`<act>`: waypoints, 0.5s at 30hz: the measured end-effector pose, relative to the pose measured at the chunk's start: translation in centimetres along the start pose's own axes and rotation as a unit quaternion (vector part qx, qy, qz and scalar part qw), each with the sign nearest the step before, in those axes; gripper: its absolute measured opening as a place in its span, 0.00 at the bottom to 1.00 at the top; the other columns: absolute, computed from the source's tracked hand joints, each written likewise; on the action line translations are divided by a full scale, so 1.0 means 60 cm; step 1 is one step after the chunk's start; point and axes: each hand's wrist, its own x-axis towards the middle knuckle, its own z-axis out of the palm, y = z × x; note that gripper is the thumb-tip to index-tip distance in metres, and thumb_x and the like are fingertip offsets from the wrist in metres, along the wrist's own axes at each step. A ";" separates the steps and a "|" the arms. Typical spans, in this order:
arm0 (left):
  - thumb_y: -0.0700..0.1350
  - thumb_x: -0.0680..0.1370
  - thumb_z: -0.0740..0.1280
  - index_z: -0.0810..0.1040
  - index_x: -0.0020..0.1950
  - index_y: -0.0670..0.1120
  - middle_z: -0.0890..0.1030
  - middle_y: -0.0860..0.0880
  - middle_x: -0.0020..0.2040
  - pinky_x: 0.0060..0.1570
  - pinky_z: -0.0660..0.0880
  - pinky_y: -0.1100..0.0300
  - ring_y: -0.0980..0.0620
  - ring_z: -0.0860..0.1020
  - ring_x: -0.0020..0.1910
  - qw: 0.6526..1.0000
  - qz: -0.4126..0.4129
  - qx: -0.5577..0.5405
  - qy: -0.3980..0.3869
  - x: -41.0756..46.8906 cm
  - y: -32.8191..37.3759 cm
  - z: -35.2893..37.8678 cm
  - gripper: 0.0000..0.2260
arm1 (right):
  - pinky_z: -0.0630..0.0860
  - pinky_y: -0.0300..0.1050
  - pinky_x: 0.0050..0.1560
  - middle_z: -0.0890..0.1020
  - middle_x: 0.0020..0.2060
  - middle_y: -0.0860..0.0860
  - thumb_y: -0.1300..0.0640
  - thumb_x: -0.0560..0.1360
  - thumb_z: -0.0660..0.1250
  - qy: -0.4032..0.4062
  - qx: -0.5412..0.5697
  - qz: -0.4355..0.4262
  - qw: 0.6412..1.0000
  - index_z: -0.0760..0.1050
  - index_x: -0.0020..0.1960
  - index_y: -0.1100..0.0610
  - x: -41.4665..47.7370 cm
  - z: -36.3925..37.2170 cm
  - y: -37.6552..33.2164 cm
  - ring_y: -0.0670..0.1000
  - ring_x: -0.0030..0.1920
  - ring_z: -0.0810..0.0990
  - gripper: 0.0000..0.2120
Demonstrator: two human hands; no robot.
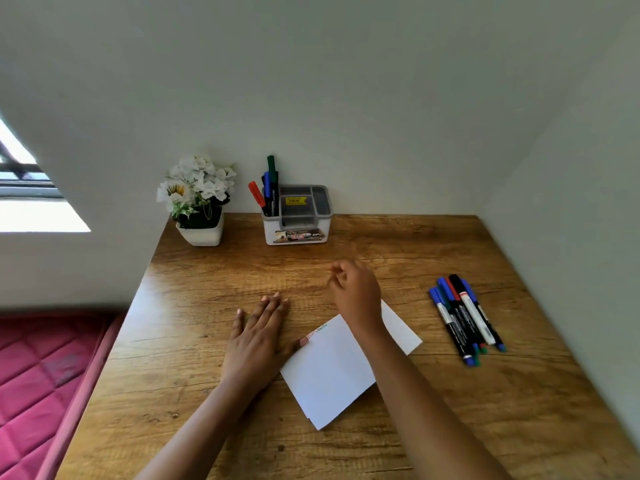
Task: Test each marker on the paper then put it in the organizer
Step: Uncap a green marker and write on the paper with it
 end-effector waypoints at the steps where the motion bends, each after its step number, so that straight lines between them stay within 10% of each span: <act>1: 0.78 0.64 0.33 0.43 0.78 0.56 0.41 0.58 0.76 0.70 0.30 0.53 0.58 0.36 0.74 1.000 0.001 -0.003 0.001 0.000 -0.001 0.000 0.46 | 0.75 0.43 0.45 0.81 0.49 0.50 0.60 0.74 0.67 -0.002 -0.017 0.015 1.000 0.79 0.52 0.55 -0.017 -0.011 0.019 0.51 0.51 0.77 0.08; 15: 0.80 0.63 0.42 0.45 0.78 0.55 0.43 0.57 0.77 0.72 0.32 0.50 0.58 0.37 0.75 1.000 0.011 -0.009 -0.006 -0.005 -0.002 -0.002 0.48 | 0.78 0.57 0.49 0.81 0.50 0.59 0.57 0.73 0.70 0.090 -0.273 0.196 0.938 0.76 0.59 0.60 -0.090 -0.156 0.168 0.59 0.53 0.77 0.16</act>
